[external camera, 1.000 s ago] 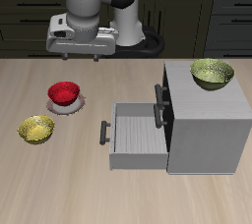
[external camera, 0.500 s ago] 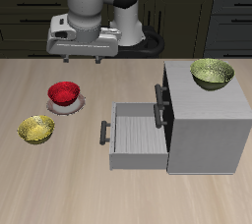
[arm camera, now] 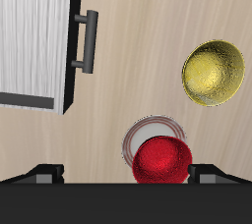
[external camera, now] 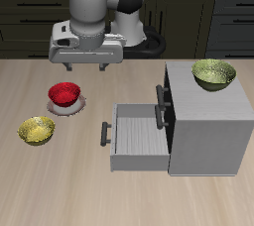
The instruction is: Place the red bowl on the plate and close the bottom drawer of the white cabinet
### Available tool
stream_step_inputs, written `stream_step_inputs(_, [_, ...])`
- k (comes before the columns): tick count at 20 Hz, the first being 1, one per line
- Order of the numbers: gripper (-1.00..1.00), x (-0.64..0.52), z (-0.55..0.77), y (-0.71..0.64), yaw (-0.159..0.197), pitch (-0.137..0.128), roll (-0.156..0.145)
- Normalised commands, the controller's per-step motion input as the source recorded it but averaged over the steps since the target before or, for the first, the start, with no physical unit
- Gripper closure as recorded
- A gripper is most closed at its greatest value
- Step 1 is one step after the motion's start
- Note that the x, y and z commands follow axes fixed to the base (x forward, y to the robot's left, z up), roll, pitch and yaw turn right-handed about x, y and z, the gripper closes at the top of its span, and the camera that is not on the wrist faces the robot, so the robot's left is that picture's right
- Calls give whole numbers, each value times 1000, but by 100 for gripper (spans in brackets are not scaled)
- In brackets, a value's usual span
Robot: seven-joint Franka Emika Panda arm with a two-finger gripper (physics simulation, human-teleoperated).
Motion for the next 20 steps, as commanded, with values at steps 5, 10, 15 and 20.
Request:
stream_step_inputs(5, [-100,359,-20,122,45,4,38])
stream_step_inputs(10, [-100,239,170,23,7,-18,16])
stream_step_inputs(15, [-100,182,197,74,5,-17,12])
stream_step_inputs(20, [-100,188,146,75,32,-23,17])
